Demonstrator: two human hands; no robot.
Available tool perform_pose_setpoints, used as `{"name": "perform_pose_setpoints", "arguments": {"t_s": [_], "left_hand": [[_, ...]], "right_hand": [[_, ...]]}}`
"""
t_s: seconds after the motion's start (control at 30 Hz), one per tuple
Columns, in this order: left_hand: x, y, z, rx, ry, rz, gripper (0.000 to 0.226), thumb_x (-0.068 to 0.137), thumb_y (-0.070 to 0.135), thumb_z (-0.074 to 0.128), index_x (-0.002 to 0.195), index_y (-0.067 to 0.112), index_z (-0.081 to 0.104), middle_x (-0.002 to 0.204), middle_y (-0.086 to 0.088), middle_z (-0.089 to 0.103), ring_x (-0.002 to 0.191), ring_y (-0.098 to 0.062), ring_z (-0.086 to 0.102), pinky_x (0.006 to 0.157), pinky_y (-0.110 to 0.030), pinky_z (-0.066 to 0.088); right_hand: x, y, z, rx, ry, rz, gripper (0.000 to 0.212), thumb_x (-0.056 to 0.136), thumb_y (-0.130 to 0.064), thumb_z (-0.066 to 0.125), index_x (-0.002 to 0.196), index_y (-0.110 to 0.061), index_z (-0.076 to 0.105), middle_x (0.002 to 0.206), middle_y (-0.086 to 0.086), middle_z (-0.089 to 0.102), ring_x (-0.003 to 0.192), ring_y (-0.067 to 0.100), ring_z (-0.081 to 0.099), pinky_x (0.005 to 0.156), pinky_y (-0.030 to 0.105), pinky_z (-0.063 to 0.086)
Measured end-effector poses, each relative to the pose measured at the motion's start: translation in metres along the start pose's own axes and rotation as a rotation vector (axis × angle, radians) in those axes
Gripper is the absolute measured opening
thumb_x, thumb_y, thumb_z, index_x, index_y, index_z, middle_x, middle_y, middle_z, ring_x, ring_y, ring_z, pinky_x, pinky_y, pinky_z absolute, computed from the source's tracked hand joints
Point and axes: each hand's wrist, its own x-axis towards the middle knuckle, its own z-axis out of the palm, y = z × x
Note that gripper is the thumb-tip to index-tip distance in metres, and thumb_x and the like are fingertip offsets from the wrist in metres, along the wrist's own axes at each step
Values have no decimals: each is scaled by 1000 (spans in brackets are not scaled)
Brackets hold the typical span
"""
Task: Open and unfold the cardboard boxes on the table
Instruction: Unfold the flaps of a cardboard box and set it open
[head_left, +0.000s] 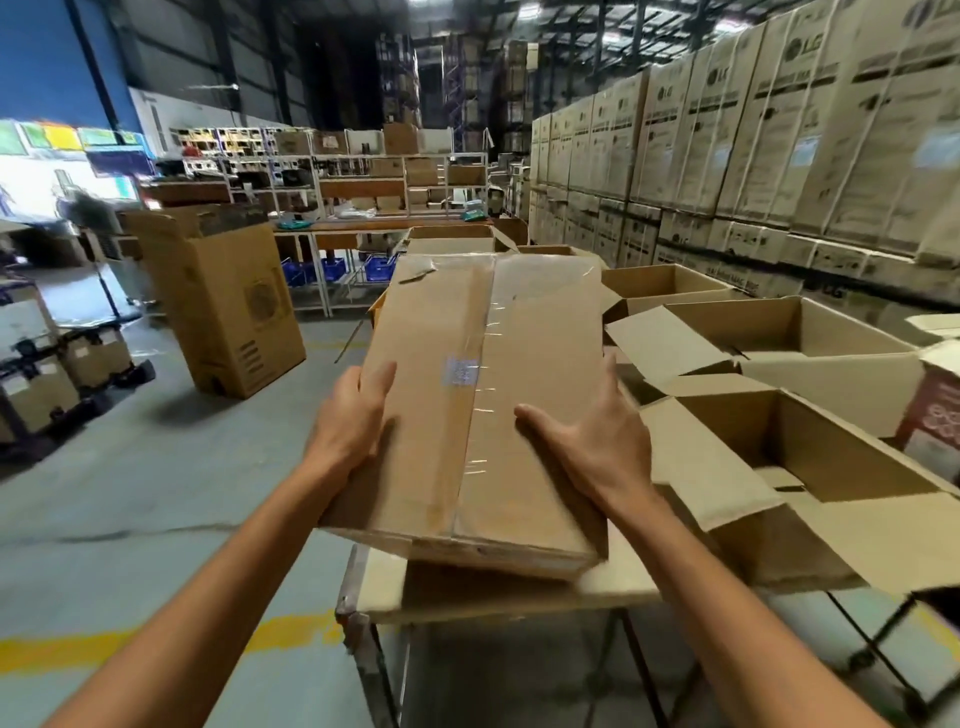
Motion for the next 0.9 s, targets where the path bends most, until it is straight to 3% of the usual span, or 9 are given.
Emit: {"name": "perform_pose_setpoints", "arguments": {"t_s": [0.1,0.23,0.3,0.4,0.5,0.6,0.73,0.83,0.9], "left_hand": [[-18,-11,6,-58,45,42,56,92,71,32,112,24,54,101,3,64,95,-21,61,82,-40,47],[-31,-31,29,-98,19,55,63,87,79,27,128,35,42,120,4,64,106,-26,64,94,-52,52],[-37,-43,46,-123,-16,56,65,95,71,30,146,31,32,141,8,51,122,-19,55,105,-48,45],[-54,-60,69,-265,-113,-36,79,91,73,23,154,25,23,150,5,38,135,-17,40,115,-44,34],[-75,-81,82,-482,-219,-249,83,86,75,18,154,29,27,149,3,43,133,-19,47,111,-42,40],[-84,-84,85,-557,-283,-364,79,89,73,10,151,30,35,144,2,49,121,-17,52,107,-44,41],[-77,-74,76,-565,-296,-363,83,86,77,6,150,33,35,151,1,44,142,-27,39,116,-52,29],[-47,-51,57,-618,-219,-289,81,85,82,12,138,33,49,134,0,61,133,-26,50,113,-54,35],[-19,-22,45,-594,-187,-253,74,89,77,15,128,29,56,124,-1,66,122,-23,58,108,-51,41]], "right_hand": [[-6,0,1,-32,24,-44,126,67,-72,74,159,-11,13,143,16,54,122,35,58,93,45,54],[-14,20,14,-26,32,-18,128,68,-66,77,160,-10,7,150,20,46,124,39,57,95,49,53],[-25,37,23,1,-10,51,127,71,-61,79,160,-12,3,155,18,39,130,40,52,103,49,47],[-43,62,33,0,-130,201,112,78,-50,80,158,-15,9,151,14,44,131,37,50,107,47,42],[-57,88,40,93,-202,299,103,76,-53,79,154,-25,17,141,6,55,122,31,58,103,49,49],[-67,100,39,220,-230,355,83,81,-65,65,148,-34,28,135,-1,60,117,29,61,100,47,52],[-55,89,16,466,-197,358,92,74,-92,40,142,-30,41,129,-7,59,121,26,59,106,47,47],[-12,79,-9,540,-62,299,102,71,-95,34,144,-24,44,136,-1,57,123,23,55,107,49,44],[24,63,-26,517,6,324,81,81,-82,43,136,-23,51,129,0,60,118,23,57,101,51,49]]}}
